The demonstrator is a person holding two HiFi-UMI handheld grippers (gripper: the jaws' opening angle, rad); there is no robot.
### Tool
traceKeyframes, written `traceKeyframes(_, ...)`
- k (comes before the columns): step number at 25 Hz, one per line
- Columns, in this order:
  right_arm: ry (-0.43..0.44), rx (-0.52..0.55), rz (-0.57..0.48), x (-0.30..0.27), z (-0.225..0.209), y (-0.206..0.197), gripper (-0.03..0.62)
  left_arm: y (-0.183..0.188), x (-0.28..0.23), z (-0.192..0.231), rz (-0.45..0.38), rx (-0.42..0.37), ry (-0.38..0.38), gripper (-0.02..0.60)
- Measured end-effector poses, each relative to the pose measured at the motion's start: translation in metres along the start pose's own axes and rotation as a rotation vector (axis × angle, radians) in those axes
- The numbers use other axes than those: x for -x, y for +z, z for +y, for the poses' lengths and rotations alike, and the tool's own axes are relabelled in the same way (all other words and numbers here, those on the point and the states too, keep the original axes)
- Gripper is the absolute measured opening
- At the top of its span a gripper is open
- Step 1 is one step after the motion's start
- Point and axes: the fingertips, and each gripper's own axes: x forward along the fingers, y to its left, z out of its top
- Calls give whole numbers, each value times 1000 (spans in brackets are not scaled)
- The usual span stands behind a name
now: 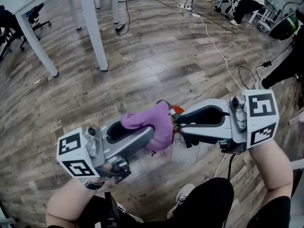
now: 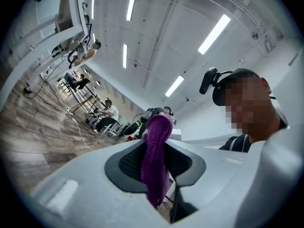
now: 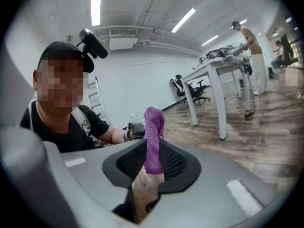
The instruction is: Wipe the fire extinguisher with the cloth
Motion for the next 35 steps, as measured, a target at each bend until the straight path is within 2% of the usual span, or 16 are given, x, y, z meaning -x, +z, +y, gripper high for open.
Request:
traceKeyframes(2,-78,-9,-58,26,-14,5,65,-1,10,20,49,-59,103,95)
traceKeyframes(5,-187,-59,-174,68,-35,11,12,-20,21,61,187,-159,295,97)
traceKeyframes(7,-248,-96,-229,84,-48,6,3,-37,19,81,249,-182,350,100)
traceKeyframes(10,-298,-153,-292,95,-61,-5,3,-56,3,98,273,-178,386,100)
traceKeyframes(12,-305,-177,-312,98,-64,-13,3,-64,-9,97,262,-170,396,100)
traceKeyframes(15,-296,-192,-324,97,-64,-22,3,-75,-19,81,243,-152,368,97)
traceKeyframes(21,-271,-200,-356,100,-67,-25,3,-87,-12,59,210,-54,311,95)
traceKeyframes(25,-263,-204,-370,98,-72,-25,3,-113,-21,38,290,-57,234,95)
traceKeyframes(27,-263,-209,-371,97,-74,-27,3,-121,-24,39,302,-40,219,96)
traceKeyframes(32,-272,-223,-366,101,-78,-33,3,-95,-17,64,232,-27,265,97)
traceKeyframes(35,-283,-238,-372,104,-82,-37,3,-71,-10,95,184,-33,333,89)
